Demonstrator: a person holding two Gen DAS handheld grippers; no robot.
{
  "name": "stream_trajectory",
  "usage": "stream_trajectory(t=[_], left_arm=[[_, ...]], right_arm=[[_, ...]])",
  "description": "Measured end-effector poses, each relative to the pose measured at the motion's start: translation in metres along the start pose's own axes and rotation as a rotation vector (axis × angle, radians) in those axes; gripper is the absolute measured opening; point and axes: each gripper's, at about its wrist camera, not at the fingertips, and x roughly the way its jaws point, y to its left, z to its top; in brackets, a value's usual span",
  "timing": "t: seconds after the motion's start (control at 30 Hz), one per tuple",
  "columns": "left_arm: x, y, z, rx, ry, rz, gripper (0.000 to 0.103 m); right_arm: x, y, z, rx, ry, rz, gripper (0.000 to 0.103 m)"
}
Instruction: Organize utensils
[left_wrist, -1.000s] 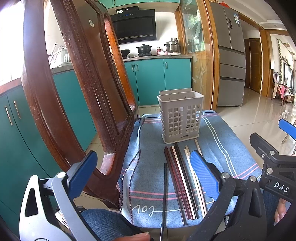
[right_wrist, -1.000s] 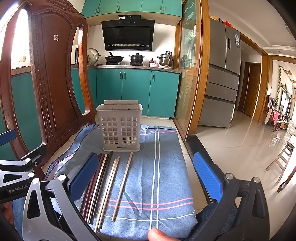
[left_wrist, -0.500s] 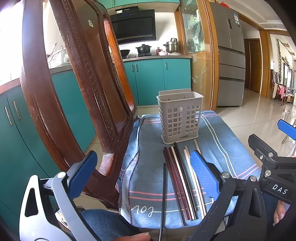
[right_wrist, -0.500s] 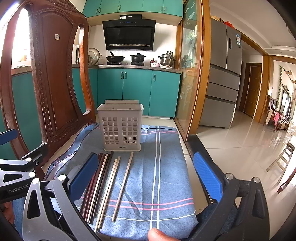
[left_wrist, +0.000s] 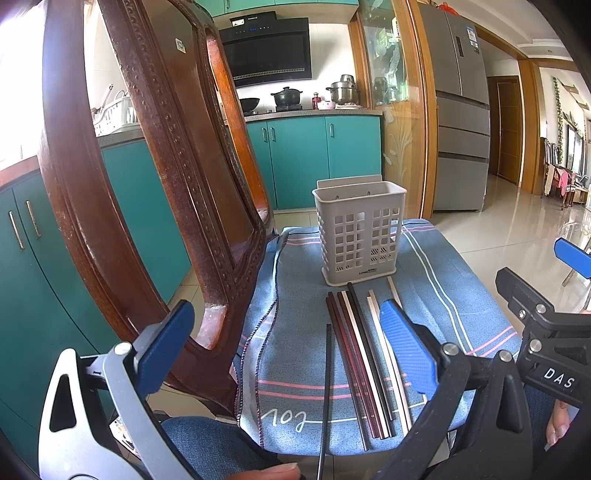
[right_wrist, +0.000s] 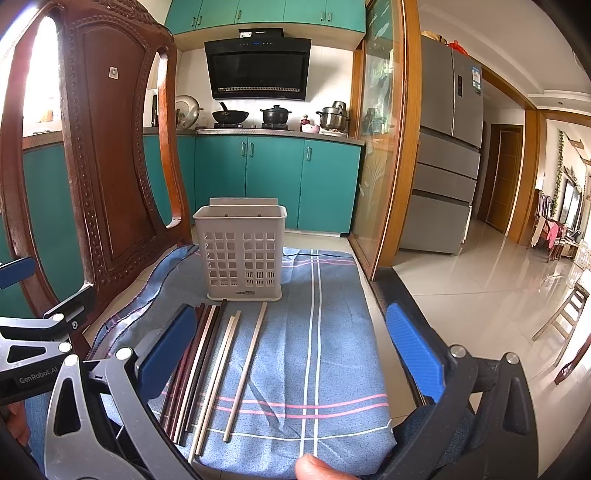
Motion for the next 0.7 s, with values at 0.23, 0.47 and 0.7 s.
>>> stream_trajectory(t=[0.23, 0.47, 0.7], left_arm=[[0.001, 0.000, 0.000, -0.002, 0.008, 0.003, 0.100], [0.010, -0.001, -0.005, 0.007, 0.045, 0.000, 0.100], [0.029, -0.011, -0.019, 0.044, 0.148, -0.042, 0.100]], right_arm=[[0.002, -0.001, -0.001, 0.001, 0.005, 0.006, 0.100], [0.021, 0.007, -0.002, -0.135, 0.021, -0.087, 0.100], [0.101, -0.015, -0.023, -0.208, 0.325, -0.124, 0.100]])
